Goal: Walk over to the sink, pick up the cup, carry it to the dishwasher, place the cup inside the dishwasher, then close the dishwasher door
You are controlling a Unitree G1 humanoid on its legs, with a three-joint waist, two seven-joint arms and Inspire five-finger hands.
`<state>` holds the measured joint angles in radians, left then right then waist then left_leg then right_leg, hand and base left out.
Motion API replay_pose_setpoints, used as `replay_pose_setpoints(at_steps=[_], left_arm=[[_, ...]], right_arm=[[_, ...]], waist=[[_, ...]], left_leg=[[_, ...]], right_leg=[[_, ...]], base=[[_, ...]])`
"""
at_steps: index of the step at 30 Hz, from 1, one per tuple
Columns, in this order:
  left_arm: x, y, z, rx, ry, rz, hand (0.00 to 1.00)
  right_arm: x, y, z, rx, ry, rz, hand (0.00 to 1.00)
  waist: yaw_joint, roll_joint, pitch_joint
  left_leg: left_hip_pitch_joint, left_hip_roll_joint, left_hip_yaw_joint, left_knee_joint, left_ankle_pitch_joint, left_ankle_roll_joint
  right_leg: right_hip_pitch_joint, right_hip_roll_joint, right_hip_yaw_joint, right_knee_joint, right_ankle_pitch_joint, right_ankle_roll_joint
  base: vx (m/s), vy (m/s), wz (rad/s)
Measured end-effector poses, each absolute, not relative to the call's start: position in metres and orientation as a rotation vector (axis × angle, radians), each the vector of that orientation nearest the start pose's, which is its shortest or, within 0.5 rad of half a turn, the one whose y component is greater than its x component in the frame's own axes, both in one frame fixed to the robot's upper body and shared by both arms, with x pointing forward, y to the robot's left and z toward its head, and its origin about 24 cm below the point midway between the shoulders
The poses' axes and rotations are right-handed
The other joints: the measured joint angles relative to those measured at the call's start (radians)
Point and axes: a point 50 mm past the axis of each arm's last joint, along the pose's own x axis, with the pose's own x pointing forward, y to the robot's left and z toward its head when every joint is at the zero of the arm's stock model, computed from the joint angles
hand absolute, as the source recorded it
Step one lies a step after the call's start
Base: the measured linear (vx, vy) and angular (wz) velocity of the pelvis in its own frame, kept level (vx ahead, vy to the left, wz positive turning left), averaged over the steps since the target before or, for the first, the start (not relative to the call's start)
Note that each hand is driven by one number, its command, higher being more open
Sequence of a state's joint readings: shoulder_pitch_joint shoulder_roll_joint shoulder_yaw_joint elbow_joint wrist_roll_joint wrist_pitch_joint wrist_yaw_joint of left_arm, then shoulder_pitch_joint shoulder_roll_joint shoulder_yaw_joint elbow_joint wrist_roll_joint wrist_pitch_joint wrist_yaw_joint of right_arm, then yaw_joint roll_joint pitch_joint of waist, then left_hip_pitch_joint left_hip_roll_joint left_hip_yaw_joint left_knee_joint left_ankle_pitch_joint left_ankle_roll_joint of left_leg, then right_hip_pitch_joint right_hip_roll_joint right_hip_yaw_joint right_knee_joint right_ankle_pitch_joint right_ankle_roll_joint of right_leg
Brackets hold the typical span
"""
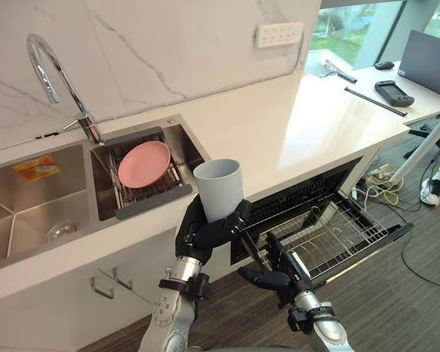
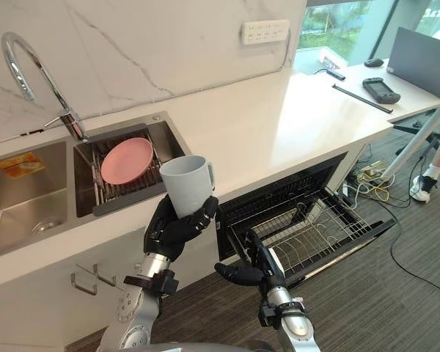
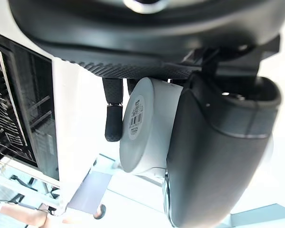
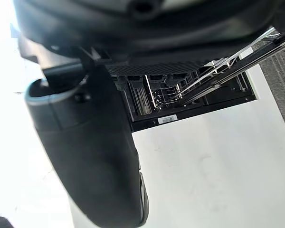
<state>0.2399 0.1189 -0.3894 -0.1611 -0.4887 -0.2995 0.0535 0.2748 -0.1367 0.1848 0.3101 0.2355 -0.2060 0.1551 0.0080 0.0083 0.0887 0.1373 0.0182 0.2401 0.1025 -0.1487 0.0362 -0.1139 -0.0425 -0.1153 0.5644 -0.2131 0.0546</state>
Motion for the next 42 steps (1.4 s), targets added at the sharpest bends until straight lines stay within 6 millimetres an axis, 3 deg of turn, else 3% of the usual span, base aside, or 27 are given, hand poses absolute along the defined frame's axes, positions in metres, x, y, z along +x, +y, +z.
replay_pose_setpoints(at_steps=[2, 3, 4, 5, 6, 9, 17, 22, 29, 42], left_arm=[[0.195, 0.109, 0.045, -0.468, -0.107, -0.149, 0.0], [0.197, 0.114, 0.046, -0.457, -0.113, -0.128, 0.0], [0.197, 0.115, 0.045, -0.454, -0.112, -0.12, 0.0], [0.198, 0.114, 0.042, -0.456, -0.102, -0.117, 0.0], [0.198, 0.112, 0.042, -0.46, -0.099, -0.123, 0.0], [0.199, 0.114, 0.043, -0.467, -0.108, -0.106, 0.0], [0.2, 0.116, 0.052, -0.473, -0.161, -0.091, 0.0], [0.2, 0.116, 0.059, -0.458, -0.206, -0.098, 0.0], [0.202, 0.111, 0.066, -0.446, -0.244, -0.134, 0.0], [0.209, 0.092, 0.079, -0.328, -0.309, -0.262, 0.0]], right_arm=[[0.163, -0.145, -0.063, 0.114, 0.364, 0.219, 1.0], [0.166, -0.142, -0.06, 0.1, 0.344, 0.239, 1.0], [0.167, -0.142, -0.059, 0.093, 0.336, 0.242, 1.0], [0.171, -0.146, -0.056, 0.074, 0.32, 0.228, 1.0], [0.173, -0.149, -0.054, 0.061, 0.312, 0.214, 1.0], [0.179, -0.152, -0.043, 0.05, 0.26, 0.192, 1.0], [0.185, -0.154, -0.004, 0.1, 0.067, 0.142, 1.0], [0.177, -0.161, 0.008, 0.211, 0.0, 0.095, 1.0], [0.177, -0.157, 0.041, 0.268, -0.169, 0.171, 1.0], [0.176, -0.144, 0.064, 0.279, -0.266, 0.301, 1.0]], waist=[[-0.002, -0.021, -0.008], [-0.001, -0.041, -0.011], [-0.001, -0.041, -0.014], [-0.011, -0.016, -0.013], [-0.01, -0.008, -0.012], [-0.002, -0.006, -0.013], [-0.004, 0.0, -0.016], [-0.012, 0.004, -0.018], [-0.027, 0.011, -0.016], [-0.045, 0.011, -0.016]], left_leg=[[-0.004, -0.012, 0.038, 0.013, -0.024, -0.005], [-0.019, -0.012, 0.049, 0.05, -0.054, -0.014], [-0.029, -0.008, 0.052, 0.064, -0.064, -0.013], [-0.061, 0.015, 0.047, 0.104, -0.068, -0.019], [-0.069, 0.031, 0.037, 0.117, -0.069, -0.018], [-0.069, 0.046, 0.01, 0.107, -0.069, -0.017], [-0.061, 0.034, 0.008, 0.055, -0.044, -0.006], [-0.042, 0.028, 0.02, 0.023, -0.036, -0.007], [-0.022, 0.019, 0.053, 0.007, -0.03, -0.006], [-0.021, 0.014, 0.091, -0.001, -0.029, -0.007]], right_leg=[[-0.02, -0.077, -0.099, -0.033, 0.012, -0.015], [-0.01, -0.074, -0.11, -0.097, 0.005, -0.026], [0.005, -0.068, -0.112, -0.144, 0.001, -0.034], [0.032, -0.034, -0.117, -0.234, 0.042, -0.055], [0.052, -0.009, -0.117, -0.294, 0.075, -0.061], [0.088, 0.028, -0.103, -0.404, 0.132, -0.069], [0.129, 0.052, -0.055, -0.559, 0.228, -0.064], [0.15, 0.053, -0.034, -0.615, 0.262, -0.062], [0.157, 0.057, 0.009, -0.642, 0.29, -0.064], [0.138, 0.057, 0.05, -0.643, 0.306, -0.057]], base=[[-0.06, 0.054, -0.61], [-0.04, 0.009, -0.47], [0.05, -0.059, -0.3], [0.08, -0.044, -0.13], [0.07, -0.036, -0.13], [0.02, -0.021, -0.2], [0.01, 0.017, -0.19], [-0.01, 0.019, -0.13], [-0.03, 0.016, -0.19], [-0.03, 0.013, -0.09]])
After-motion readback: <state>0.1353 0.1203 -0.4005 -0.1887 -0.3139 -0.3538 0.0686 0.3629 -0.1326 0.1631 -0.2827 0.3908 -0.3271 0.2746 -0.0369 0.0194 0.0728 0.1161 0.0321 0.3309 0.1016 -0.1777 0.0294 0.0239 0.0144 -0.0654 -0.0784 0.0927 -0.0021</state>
